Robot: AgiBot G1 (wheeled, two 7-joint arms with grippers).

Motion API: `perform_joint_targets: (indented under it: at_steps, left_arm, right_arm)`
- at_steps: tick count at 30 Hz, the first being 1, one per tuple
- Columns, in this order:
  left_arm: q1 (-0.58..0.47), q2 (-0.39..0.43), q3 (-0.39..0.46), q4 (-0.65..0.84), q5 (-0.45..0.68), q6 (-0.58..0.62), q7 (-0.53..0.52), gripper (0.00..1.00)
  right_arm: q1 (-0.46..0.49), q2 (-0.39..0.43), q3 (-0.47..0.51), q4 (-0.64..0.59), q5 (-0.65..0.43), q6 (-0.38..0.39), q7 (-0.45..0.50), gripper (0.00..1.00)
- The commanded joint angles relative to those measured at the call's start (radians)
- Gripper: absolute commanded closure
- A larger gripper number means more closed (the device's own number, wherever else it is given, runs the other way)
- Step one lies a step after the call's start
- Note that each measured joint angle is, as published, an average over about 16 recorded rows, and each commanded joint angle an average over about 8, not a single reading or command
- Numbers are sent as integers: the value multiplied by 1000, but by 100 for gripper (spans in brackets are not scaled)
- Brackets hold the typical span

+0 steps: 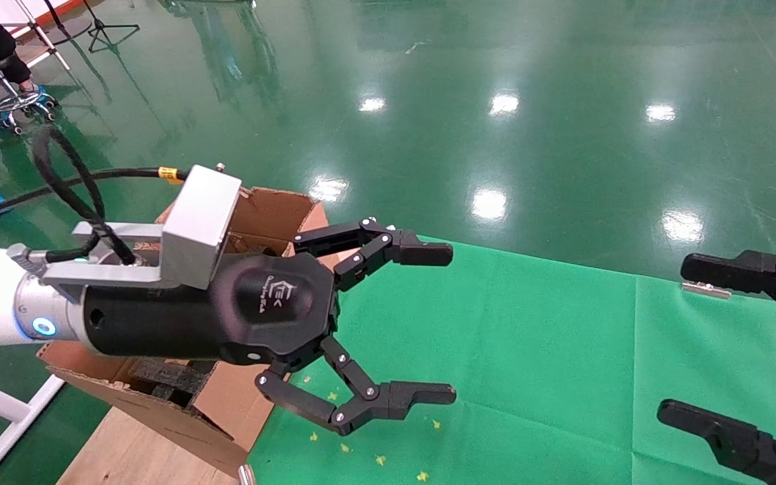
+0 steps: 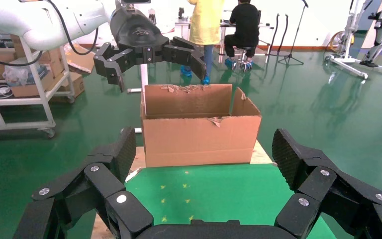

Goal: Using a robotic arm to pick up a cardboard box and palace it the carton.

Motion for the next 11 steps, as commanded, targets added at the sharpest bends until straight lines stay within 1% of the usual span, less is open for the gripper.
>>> perform_joint_targets:
  at_steps: [1, 11]
  left_arm:
    - [0, 0, 0, 0, 0, 0, 0, 0]
    - [0, 0, 0, 0, 0, 0, 0, 0]
  right_arm:
    - [0, 0, 0, 0, 0, 0, 0, 0]
    - [0, 0, 0, 0, 0, 0, 0, 0]
